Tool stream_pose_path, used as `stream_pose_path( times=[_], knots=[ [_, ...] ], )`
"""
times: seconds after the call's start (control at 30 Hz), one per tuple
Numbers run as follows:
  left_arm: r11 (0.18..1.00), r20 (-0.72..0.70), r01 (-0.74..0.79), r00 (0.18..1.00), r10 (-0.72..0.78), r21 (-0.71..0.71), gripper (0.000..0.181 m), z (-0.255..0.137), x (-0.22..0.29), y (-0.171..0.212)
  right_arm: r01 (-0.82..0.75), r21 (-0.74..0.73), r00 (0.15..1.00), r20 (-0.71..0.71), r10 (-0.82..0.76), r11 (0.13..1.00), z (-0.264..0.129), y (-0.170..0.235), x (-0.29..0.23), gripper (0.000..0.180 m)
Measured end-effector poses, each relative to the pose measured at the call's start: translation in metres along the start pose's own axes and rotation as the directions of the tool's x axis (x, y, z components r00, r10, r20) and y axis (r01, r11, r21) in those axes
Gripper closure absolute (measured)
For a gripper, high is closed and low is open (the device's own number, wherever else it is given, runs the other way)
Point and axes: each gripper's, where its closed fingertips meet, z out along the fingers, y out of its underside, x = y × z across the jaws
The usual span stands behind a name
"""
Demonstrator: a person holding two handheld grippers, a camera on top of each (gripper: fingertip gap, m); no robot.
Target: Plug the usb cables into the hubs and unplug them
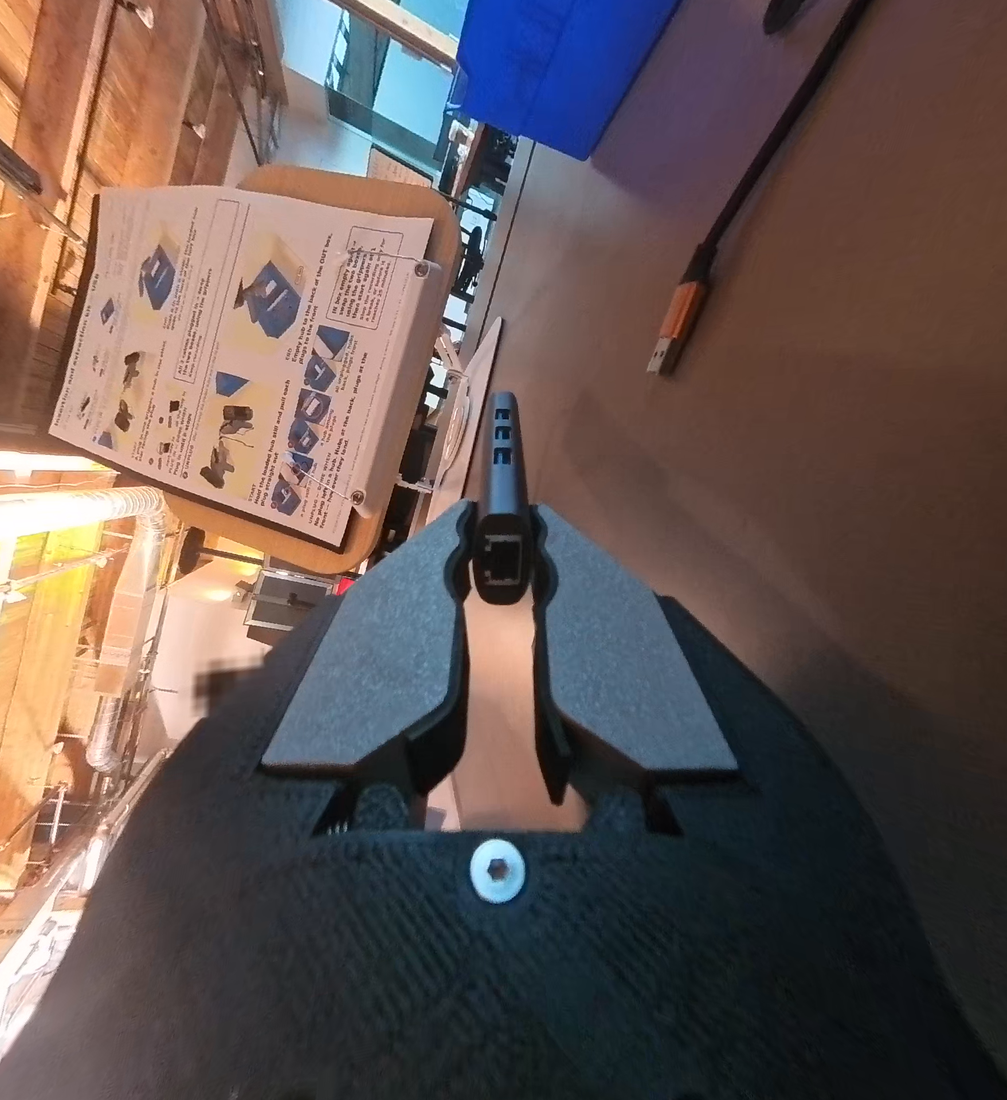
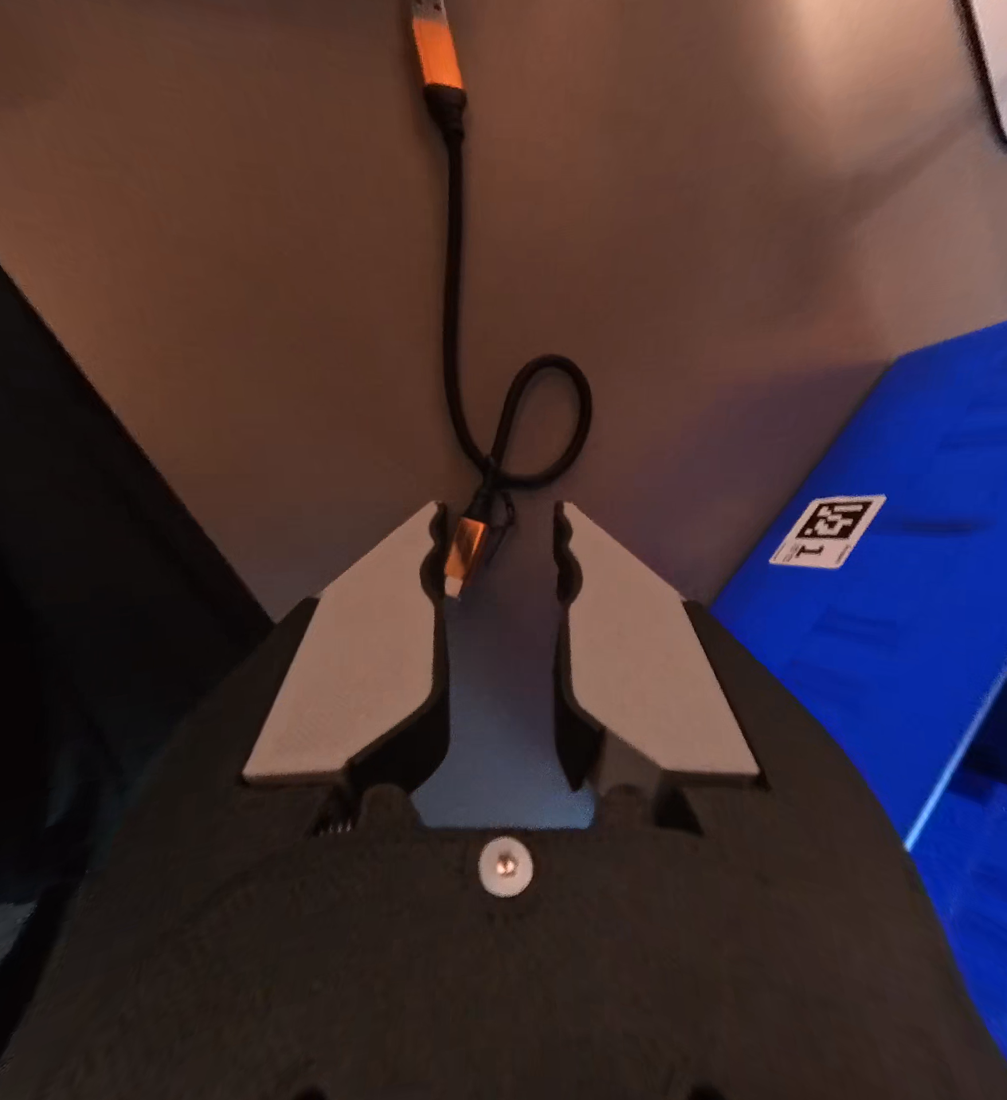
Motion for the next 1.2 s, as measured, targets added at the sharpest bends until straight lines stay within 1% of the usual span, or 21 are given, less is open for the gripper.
stream_pose_path(
  times=[0.07,0.17,0.2,0.3,0.33,0.4,0.47,0.5,0.57,0.6,0.63,0.67,0.7,0.73,0.77,0.8,0.83,0.9,1.03,1.1,1.2],
  knots=[
    [1.000,0.000,0.002,1.000,-0.002,-0.002,0.167,0.000,0.000,0.000,-0.072,0.007,0.997,0.036,0.072,0.997,-0.007,0.004,-0.001,0.146],
    [1.000,-0.005,0.001,1.000,-0.001,-0.002,0.167,0.001,0.001,0.000,-0.132,-0.061,0.990,0.047,0.135,0.989,-0.003,0.021,-0.007,0.143],
    [1.000,-0.005,0.000,1.000,0.000,-0.001,0.167,0.000,0.001,0.000,-0.126,-0.053,0.991,0.035,0.128,0.991,-0.001,0.022,-0.009,0.149],
    [1.000,-0.004,0.005,1.000,-0.005,0.000,0.167,0.000,0.000,0.000,-0.026,-0.037,0.997,-0.075,0.023,0.999,0.004,0.018,-0.004,0.165],
    [1.000,-0.006,0.007,1.000,-0.007,-0.001,0.167,0.000,0.000,0.000,0.028,-0.067,0.992,-0.124,-0.037,0.997,0.005,0.018,-0.001,0.170],
    [1.000,-0.004,0.012,1.000,-0.012,-0.001,0.167,0.000,0.000,0.001,0.147,-0.133,0.968,-0.183,-0.170,0.980,0.003,0.012,0.002,0.171],
    [1.000,0.006,0.031,1.000,-0.031,-0.002,0.167,-0.001,-0.004,0.002,0.207,-0.066,0.972,-0.101,-0.213,0.976,-0.009,-0.010,-0.013,0.171],
    [0.999,0.011,0.050,0.999,-0.050,-0.006,0.167,-0.001,-0.006,0.004,0.174,0.003,0.985,-0.015,-0.174,0.985,-0.021,-0.025,-0.021,0.171],
    [0.995,0.011,0.101,0.995,-0.101,-0.017,0.167,0.000,-0.010,0.008,-0.005,0.149,0.980,0.197,-0.025,0.989,-0.052,-0.055,-0.026,0.171],
    [0.992,0.016,0.124,0.992,-0.124,-0.022,0.167,0.000,-0.012,0.010,-0.150,0.208,0.943,0.323,0.077,0.967,-0.067,-0.069,-0.022,0.171],
    [0.989,0.020,0.144,0.989,-0.144,-0.025,0.167,-0.001,-0.014,0.012,-0.328,0.247,0.862,0.472,0.183,0.912,-0.082,-0.081,-0.016,0.171],
    [0.986,0.019,0.162,0.987,-0.162,-0.026,0.167,-0.001,-0.016,0.013,-0.523,0.244,0.724,0.632,0.275,0.817,-0.095,-0.091,-0.008,0.172],
    [0.984,0.017,0.178,0.984,-0.177,-0.026,0.167,-0.001,-0.016,0.015,-0.692,0.185,0.551,0.760,0.345,0.698,-0.102,-0.094,0.002,0.172],
    [0.982,0.016,0.189,0.982,-0.189,-0.028,0.167,-0.001,-0.017,0.016,-0.806,0.091,0.385,0.832,0.400,0.585,-0.099,-0.090,0.011,0.172],
    [0.980,0.015,0.197,0.980,-0.197,-0.032,0.167,-0.001,-0.017,0.017,-0.866,-0.010,0.247,0.860,0.446,0.500,-0.089,-0.081,0.014,0.173],
    [0.979,0.009,0.200,0.980,-0.200,-0.036,0.167,0.000,-0.016,0.017,-0.888,-0.090,0.159,0.860,0.485,0.450,-0.078,-0.071,0.013,0.173],
    [0.979,0.001,0.198,0.980,-0.198,-0.036,0.167,0.000,-0.015,0.017,-0.880,-0.111,0.169,0.836,0.523,0.462,-0.069,-0.062,0.009,0.175],
    [0.983,-0.009,0.180,0.984,-0.180,-0.035,0.167,0.001,-0.012,0.015,-0.810,-0.031,0.373,0.743,0.556,0.585,-0.061,-0.056,0.008,0.176],
    [0.990,-0.003,0.130,0.991,-0.131,-0.046,0.167,0.002,-0.009,0.015,-0.583,0.105,0.728,0.507,0.461,0.805,-0.054,-0.066,0.020,0.177],
    [0.991,-0.001,0.127,0.992,-0.127,-0.049,0.167,0.001,-0.009,0.015,-0.498,0.107,0.799,0.443,0.407,0.860,-0.050,-0.072,0.022,0.177],
    [0.989,0.001,0.139,0.990,-0.139,-0.054,0.167,0.002,-0.010,0.016,-0.450,0.111,0.841,0.387,0.379,0.886,-0.049,-0.082,0.040,0.176]
  ],
)
